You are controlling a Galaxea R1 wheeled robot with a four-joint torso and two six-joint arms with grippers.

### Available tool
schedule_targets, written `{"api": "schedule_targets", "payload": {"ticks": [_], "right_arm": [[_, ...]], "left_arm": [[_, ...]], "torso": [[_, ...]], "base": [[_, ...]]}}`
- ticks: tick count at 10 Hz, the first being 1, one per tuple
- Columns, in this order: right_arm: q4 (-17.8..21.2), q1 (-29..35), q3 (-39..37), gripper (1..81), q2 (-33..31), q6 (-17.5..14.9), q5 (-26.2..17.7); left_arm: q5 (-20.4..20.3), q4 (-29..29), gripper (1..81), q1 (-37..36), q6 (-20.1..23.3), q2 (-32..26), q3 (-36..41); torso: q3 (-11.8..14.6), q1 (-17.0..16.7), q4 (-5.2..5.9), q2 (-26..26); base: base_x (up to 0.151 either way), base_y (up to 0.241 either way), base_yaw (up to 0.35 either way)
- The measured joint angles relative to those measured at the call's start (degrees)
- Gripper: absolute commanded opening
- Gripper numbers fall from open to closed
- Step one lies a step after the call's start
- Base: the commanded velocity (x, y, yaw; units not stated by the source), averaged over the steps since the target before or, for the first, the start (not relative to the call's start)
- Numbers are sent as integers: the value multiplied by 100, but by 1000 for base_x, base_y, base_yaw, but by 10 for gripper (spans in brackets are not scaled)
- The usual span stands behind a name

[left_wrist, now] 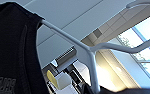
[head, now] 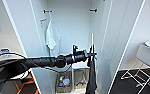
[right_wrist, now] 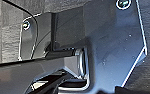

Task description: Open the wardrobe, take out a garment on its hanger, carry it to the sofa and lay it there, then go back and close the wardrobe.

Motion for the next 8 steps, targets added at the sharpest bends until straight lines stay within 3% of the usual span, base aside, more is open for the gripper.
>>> {"api": "schedule_targets", "payload": {"ticks": [8], "right_arm": [[1, -20, -2, 811, -2, 7, 6]], "left_arm": [[7, 2, 10, 6, 0, 2, 0]], "torso": [[0, 0, 0, -2]], "base": [[0, 0, -131]]}}
